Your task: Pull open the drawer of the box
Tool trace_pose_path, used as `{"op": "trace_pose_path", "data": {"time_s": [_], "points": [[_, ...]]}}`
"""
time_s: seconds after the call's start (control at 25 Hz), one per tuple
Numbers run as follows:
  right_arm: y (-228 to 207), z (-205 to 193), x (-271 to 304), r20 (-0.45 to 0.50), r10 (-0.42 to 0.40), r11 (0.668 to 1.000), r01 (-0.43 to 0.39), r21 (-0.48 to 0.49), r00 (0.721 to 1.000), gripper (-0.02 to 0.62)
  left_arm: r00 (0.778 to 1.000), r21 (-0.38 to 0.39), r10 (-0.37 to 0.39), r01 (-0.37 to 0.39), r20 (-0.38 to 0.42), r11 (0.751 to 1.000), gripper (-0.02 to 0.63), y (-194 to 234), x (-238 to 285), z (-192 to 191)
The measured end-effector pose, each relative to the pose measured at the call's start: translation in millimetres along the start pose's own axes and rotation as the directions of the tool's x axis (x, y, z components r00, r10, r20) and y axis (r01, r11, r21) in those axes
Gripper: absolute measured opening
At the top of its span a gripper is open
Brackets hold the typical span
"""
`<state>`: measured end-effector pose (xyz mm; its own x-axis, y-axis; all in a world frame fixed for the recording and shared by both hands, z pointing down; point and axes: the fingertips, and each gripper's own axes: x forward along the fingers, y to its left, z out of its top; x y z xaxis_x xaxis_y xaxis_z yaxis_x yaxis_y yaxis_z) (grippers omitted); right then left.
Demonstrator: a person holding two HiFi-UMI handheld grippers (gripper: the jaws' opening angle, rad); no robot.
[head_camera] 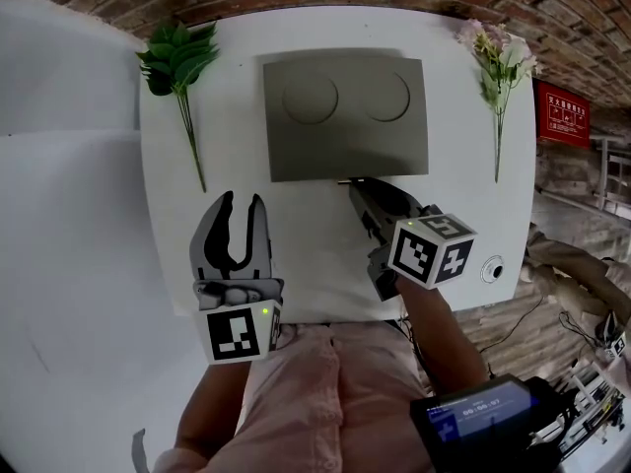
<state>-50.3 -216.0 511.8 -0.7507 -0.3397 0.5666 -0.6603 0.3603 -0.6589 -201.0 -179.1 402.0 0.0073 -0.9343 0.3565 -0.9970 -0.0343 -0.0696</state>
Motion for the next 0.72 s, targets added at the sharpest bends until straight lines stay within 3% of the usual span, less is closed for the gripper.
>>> {"op": "trace_pose_path", "data": {"time_s": [0.72], "points": [[1, -14, -9, -0.004, -0.005, 1.000, 0.005, -0.008, 1.000, 0.067, 1.000, 0.012, 0.001, -0.001, 0.009, 1.000, 0.129, -7, -8, 5]]}}
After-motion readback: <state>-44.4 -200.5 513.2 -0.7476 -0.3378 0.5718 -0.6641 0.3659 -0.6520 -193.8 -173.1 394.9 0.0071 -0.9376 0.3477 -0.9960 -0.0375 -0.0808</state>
